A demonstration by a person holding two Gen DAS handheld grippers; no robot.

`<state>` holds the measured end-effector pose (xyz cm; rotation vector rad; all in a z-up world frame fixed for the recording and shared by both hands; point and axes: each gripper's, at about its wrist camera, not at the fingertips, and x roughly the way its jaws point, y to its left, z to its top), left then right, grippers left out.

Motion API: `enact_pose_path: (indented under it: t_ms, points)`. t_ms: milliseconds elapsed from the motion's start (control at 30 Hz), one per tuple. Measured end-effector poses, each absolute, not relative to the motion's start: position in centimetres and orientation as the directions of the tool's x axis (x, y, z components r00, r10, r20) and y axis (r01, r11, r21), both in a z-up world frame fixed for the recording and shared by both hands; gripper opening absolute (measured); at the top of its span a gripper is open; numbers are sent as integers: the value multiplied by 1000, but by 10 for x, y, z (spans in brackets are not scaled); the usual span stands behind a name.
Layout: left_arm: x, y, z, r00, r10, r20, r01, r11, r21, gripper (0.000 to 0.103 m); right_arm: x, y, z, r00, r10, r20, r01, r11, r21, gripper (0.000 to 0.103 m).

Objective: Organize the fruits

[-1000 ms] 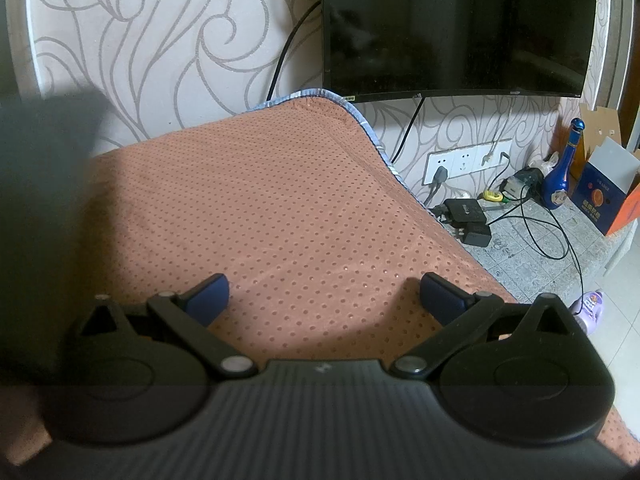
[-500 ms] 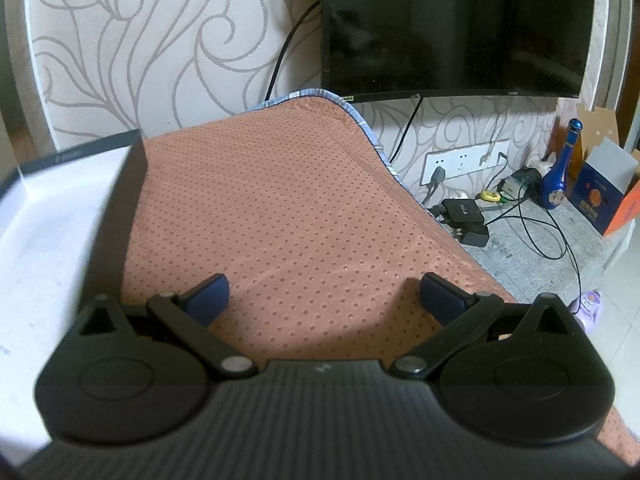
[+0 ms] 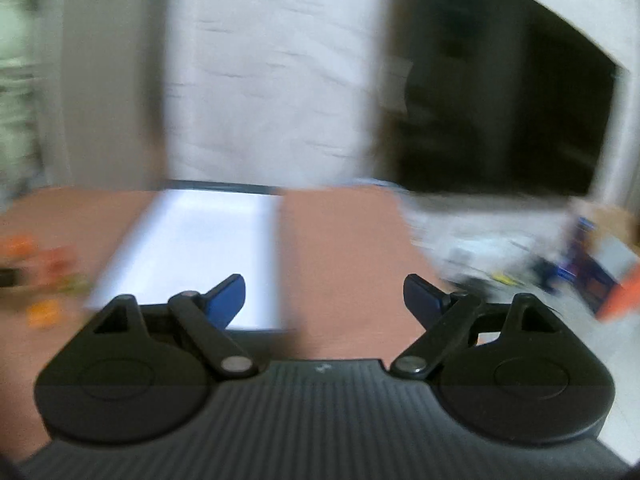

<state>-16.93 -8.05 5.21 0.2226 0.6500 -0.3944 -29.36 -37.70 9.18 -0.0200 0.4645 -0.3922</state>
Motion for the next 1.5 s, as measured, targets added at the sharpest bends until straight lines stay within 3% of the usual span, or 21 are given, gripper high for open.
enact_pose_path:
  t_ms: [133,233,433,533,833,933,1200,1500]
  points:
    - [-178,-92,45,708,-301,-639,459,884,93,103,-281,-320,74,831,-27,-556,-3,999,-52,80]
    - [-180,-90,45,702,-315,-639,468,880,80,103,-260,-314,54,761,89,-643,-79,996,44,80]
    - [-179,-87,48,705,-326,-630,473,878,75,103,-233,-369,50,768,-60,-638,192,971,140,81]
    - [-179,-90,49,708,-325,-627,469,880,73,103,-242,-388,60,779,-216,-588,284,958,25,83]
    - [-177,-104,47,719,-290,-632,446,890,100,103,-265,-308,62,777,-6,-629,-16,999,-29,81]
    - [-181,-106,47,717,-295,-631,457,883,106,103,-269,-279,53,774,2,-634,-70,994,-82,80]
    - [-189,-103,44,722,-306,-620,452,888,88,103,-275,-271,58,787,-43,-615,0,997,-71,59]
    - [-205,-97,36,698,-339,-631,473,880,50,103,-261,-281,43,764,-138,-631,115,990,-77,55]
